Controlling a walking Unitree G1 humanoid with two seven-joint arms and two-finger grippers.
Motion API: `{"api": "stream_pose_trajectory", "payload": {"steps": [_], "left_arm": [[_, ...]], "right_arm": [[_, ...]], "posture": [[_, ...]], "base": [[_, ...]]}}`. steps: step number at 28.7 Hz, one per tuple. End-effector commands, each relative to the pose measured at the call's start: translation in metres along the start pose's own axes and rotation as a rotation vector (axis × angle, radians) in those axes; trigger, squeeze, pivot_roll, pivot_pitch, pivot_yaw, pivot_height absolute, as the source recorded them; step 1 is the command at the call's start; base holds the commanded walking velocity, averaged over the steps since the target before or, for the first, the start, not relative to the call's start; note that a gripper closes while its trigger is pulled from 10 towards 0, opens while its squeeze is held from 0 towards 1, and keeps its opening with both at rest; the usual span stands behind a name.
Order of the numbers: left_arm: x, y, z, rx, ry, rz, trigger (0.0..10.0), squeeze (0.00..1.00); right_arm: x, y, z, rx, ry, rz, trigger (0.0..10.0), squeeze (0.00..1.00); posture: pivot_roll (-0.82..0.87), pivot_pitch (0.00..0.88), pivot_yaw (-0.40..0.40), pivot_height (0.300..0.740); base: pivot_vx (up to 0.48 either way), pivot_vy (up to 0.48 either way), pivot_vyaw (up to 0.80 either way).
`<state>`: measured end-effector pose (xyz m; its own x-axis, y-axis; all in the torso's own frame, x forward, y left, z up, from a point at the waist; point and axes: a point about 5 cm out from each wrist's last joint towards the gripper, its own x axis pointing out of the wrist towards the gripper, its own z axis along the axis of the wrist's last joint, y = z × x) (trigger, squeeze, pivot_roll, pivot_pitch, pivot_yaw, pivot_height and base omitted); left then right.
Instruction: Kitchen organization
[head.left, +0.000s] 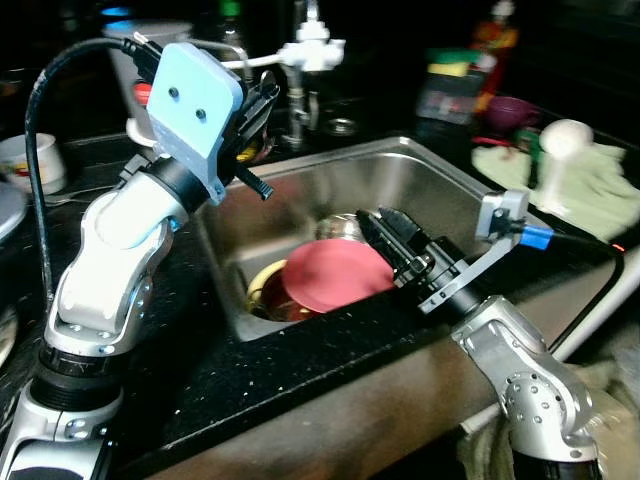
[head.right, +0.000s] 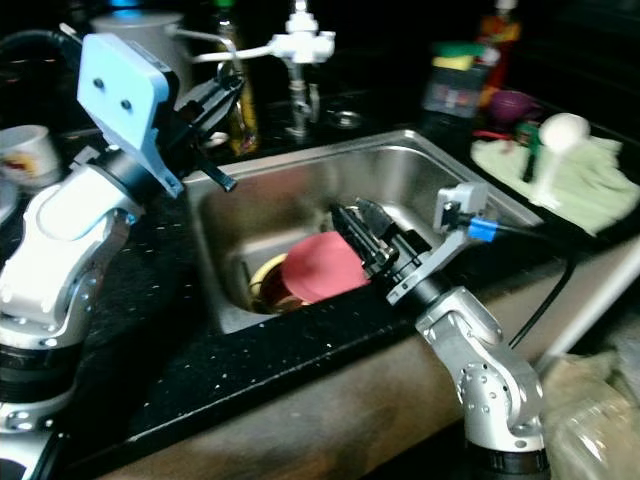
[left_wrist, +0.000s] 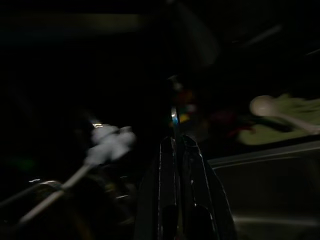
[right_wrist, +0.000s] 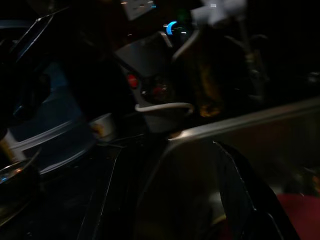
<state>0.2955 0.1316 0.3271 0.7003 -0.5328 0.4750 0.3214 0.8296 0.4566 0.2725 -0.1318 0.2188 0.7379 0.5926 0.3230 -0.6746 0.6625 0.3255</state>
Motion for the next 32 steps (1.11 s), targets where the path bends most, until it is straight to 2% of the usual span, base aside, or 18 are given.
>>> {"api": "stream_pose_trajectory", "payload": {"steps": [1, 8, 10, 11, 14, 15, 17, 21, 23, 25, 26, 32], "left_arm": [[-0.001, -0.003, -0.006, -0.032, 0.012, -0.015, 10.0, 0.00], [0.000, -0.013, -0.021, -0.111, 0.044, -0.046, 10.0, 0.00], [-0.002, -0.014, -0.043, -0.150, 0.135, -0.036, 10.0, 0.00], [-0.002, -0.014, -0.043, -0.150, 0.135, -0.036, 10.0, 0.00], [-0.005, -0.024, -0.072, -0.179, 0.283, -0.084, 10.0, 0.00], [-0.005, -0.024, -0.072, -0.179, 0.283, -0.084, 10.0, 0.00], [-0.005, -0.036, -0.088, -0.244, 0.354, -0.140, 10.0, 0.00], [-0.004, -0.046, -0.101, -0.314, 0.379, -0.157, 10.0, 0.00], [-0.001, -0.056, -0.108, -0.419, 0.403, -0.183, 10.0, 0.00], [-0.001, -0.069, -0.115, -0.488, 0.448, -0.236, 10.0, 0.00], [-0.002, -0.075, -0.120, -0.495, 0.482, -0.260, 10.0, 0.00], [-0.003, -0.083, -0.128, -0.495, 0.527, -0.281, 10.0, 0.00]], "right_arm": [[0.001, 0.001, -0.002, -0.007, 0.017, 0.001, 10.0, 0.00], [0.002, 0.002, -0.004, -0.023, 0.029, 0.008, 10.0, 0.00], [0.002, 0.002, -0.005, -0.029, 0.035, 0.011, 10.0, 0.00], [0.002, 0.002, -0.005, -0.029, 0.035, 0.011, 10.0, 0.00], [0.002, 0.003, -0.005, -0.037, 0.043, 0.011, 10.0, 0.00], [0.002, 0.003, -0.005, -0.037, 0.043, 0.011, 10.0, 0.00], [0.002, 0.004, -0.006, -0.048, 0.056, 0.016, 10.0, 0.00], [0.001, 0.007, -0.008, -0.062, 0.073, 0.029, 10.0, 0.00], [0.000, 0.011, -0.008, -0.078, 0.088, 0.049, 10.0, 0.00], [-0.002, 0.016, -0.009, -0.087, 0.103, 0.078, 10.0, 0.00], [-0.002, 0.018, -0.010, -0.089, 0.111, 0.096, 10.0, 0.00], [-0.003, 0.024, -0.012, -0.091, 0.125, 0.131, 10.0, 0.00]], "posture": [[-0.04, 0.026, -0.007, 0.740], [-0.04, 0.029, -0.006, 0.740], [-0.04, 0.031, -0.007, 0.740], [-0.04, 0.031, -0.007, 0.740], [-0.04, 0.034, -0.007, 0.740], [-0.04, 0.034, -0.007, 0.740], [-0.05, 0.037, -0.007, 0.740], [-0.05, 0.038, -0.004, 0.740], [-0.06, 0.042, -0.001, 0.740], [-0.07, 0.042, 0.000, 0.740], [-0.07, 0.041, 0.001, 0.740], [-0.07, 0.036, 0.006, 0.740]], "base": [[0.000, 0.000, -0.80], [0.000, 0.000, -0.54], [0.000, 0.000, 0.00], [0.000, 0.000, 0.00], [0.000, 0.000, 0.00], [0.000, 0.000, 0.00], [0.000, 0.000, 0.00], [0.000, 0.000, 0.00], [0.000, 0.000, 0.00], [0.000, 0.000, 0.00], [0.000, 0.000, 0.00], [0.000, 0.000, 0.00]]}}
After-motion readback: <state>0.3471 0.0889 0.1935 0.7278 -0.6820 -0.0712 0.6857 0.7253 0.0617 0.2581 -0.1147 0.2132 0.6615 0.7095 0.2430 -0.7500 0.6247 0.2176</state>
